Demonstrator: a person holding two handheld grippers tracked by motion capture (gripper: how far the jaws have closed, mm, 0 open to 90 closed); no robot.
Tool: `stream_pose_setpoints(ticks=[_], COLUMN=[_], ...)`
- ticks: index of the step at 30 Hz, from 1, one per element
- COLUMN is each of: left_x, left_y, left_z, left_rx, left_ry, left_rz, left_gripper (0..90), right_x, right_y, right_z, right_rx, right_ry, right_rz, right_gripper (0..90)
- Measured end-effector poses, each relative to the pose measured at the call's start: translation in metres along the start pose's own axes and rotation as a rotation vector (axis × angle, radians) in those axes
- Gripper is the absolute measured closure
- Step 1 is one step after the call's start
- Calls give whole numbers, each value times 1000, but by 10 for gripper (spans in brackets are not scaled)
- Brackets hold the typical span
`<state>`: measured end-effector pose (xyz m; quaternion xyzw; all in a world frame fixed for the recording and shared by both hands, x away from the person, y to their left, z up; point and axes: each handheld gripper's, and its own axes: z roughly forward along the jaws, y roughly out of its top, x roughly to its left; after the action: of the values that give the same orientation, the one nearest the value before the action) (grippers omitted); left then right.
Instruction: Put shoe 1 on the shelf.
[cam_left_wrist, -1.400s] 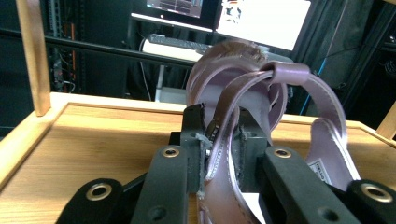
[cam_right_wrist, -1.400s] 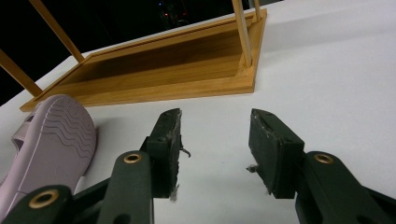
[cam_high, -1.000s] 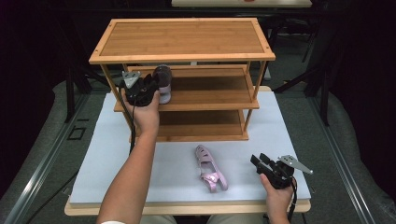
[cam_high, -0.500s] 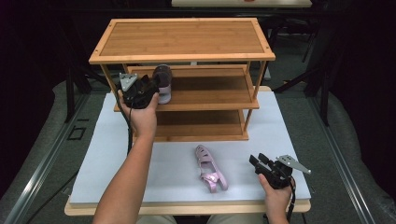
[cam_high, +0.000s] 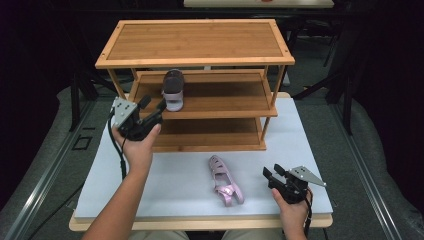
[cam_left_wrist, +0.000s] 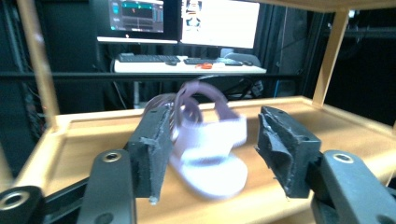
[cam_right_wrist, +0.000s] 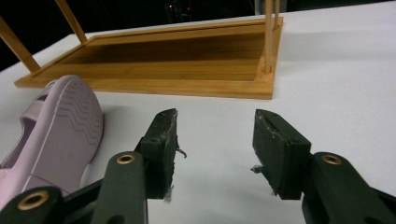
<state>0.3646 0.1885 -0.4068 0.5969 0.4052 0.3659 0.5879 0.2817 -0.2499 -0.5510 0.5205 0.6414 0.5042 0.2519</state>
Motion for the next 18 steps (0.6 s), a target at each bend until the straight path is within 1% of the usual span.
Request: stream_pose_setpoints(ticks=[1, 2, 3, 4, 5, 6, 7, 8, 9, 11, 12, 13, 14, 15, 16, 18], left_x=[2, 4, 7, 10, 14, 17, 21, 23, 25, 28, 29, 30, 32, 32, 32, 33], left_y=[-4, -10, -17, -24, -30, -37, -45, -50, -54, -64, -68, -71, -78, -78, -83, -91], left_z=[-5, -11, -18, -23, -28, -32, -37, -41, -44, -50, -52, -54, -59, -59, -61, -64], left_rx=[0, 14, 31, 55, 82, 90, 103, 120, 126, 146, 159, 166, 162, 162, 150, 144], left_ry=[-9, -15, -13, -12, -27, -50, -61, -59, -57, -57, -50, -54, -66, -66, -67, -70], left_rz=[5, 10, 11, 10, 5, 10, 20, 29, 34, 68, 85, 76, 47, 47, 37, 23], left_gripper=[387, 384, 384, 384, 423, 423, 431, 449, 449, 474, 475, 475, 470, 466, 466, 452], right_x=[4, 7, 7, 10, 15, 15, 16, 19, 19, 20, 20, 21, 21, 21, 21, 23], right_y=[1, 2, 2, 2, 3, 3, 3, 3, 3, 3, 3, 3, 3, 3, 3, 4], right_z=[0, -1, -1, 0, -1, -1, 1, 2, 2, 3, 4, 5, 5, 5, 4, 3], right_rx=[0, 3, 3, -10, -11, -11, -21, -4, -4, 4, 5, 4, 5, 5, 3, 8], right_ry=[-3, -6, -6, -6, -12, -12, -9, -14, -14, -6, -1, 7, 9, 9, 10, 8], right_rz=[-28, -44, -44, -56, -75, -75, -80, -110, -110, -113, -114, -109, -102, -102, -99, -99], right_gripper=[475, 475, 466, 457, 439, 439, 430, 421, 421, 422, 424, 425, 425, 425, 426, 422])
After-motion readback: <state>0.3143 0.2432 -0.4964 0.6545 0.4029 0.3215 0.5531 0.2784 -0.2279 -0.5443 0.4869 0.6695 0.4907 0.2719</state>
